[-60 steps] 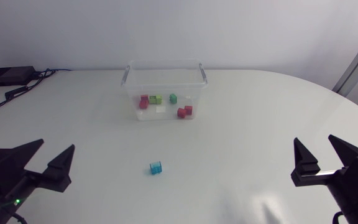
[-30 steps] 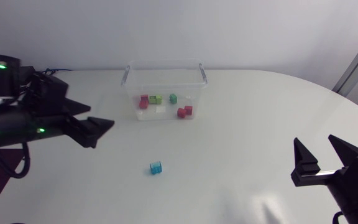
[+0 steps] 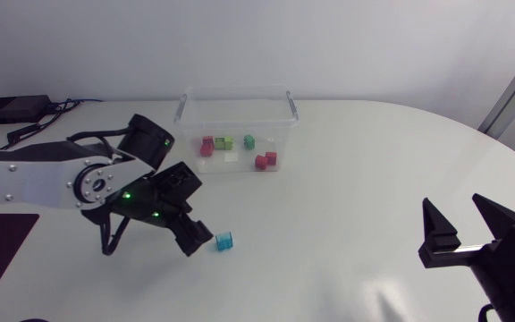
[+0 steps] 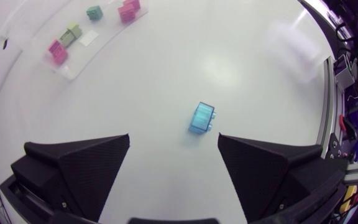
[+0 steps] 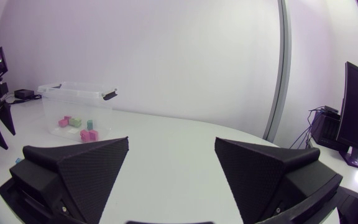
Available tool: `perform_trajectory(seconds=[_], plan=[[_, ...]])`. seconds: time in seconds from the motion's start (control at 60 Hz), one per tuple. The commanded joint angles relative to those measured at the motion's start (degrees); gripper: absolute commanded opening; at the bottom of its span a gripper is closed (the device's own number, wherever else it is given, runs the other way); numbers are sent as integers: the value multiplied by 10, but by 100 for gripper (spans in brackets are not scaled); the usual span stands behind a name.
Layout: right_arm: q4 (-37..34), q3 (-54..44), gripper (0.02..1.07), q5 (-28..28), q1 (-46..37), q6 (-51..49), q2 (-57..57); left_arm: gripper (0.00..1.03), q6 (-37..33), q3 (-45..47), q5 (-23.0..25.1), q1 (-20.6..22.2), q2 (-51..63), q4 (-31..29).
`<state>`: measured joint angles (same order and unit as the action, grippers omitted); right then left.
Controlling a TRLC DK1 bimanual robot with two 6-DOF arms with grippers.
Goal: Place the duplo bricks in the container
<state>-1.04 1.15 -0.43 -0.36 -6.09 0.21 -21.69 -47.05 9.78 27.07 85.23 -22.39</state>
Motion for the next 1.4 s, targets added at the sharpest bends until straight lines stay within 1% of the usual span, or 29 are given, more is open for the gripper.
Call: perform_trajectory(seconds=[0.0,0.117,0.267,0.617,0.733,0.783,0.817,0.833,0.867,0.9,0.917,1.1,1.183,1.283,1.383], plan=[[4,-11,102,-5,4,-9,-5,99,-20,-25,-5,19,36,2],[5,-11,102,-5,4,-9,-5,99,-27,-34,-8,34,56,2],[5,-11,102,-5,4,-9,-5,99,-31,-35,-42,51,82,13],[4,-11,102,-5,4,-9,-5,98,-30,-50,-70,77,142,40],[4,-11,102,-5,4,-9,-5,88,-29,-68,-73,77,163,42],[5,-11,102,-5,4,-9,-5,82,-31,-71,-73,78,168,44],[4,-11,102,-5,4,-9,-5,73,-31,-73,-72,78,172,44],[4,-11,102,-5,4,-9,-5,67,-31,-74,-72,78,173,45],[4,-11,102,-5,4,-9,-5,53,-31,-77,-72,78,178,46],[5,-11,102,-5,4,-9,-5,32,-29,-81,-72,78,181,47],[4,-11,102,-5,4,-9,-5,29,-27,-82,-72,77,182,48],[4,-11,102,-5,4,-9,-5,25,-26,-76,-72,76,183,48],[4,-11,102,-5,4,-9,-5,25,-17,-74,-72,77,176,48],[4,-11,102,-5,4,-9,-5,25,-10,-73,-72,76,155,47],[4,-11,102,-5,4,-9,-5,25,-8,-71,-72,77,109,46]])
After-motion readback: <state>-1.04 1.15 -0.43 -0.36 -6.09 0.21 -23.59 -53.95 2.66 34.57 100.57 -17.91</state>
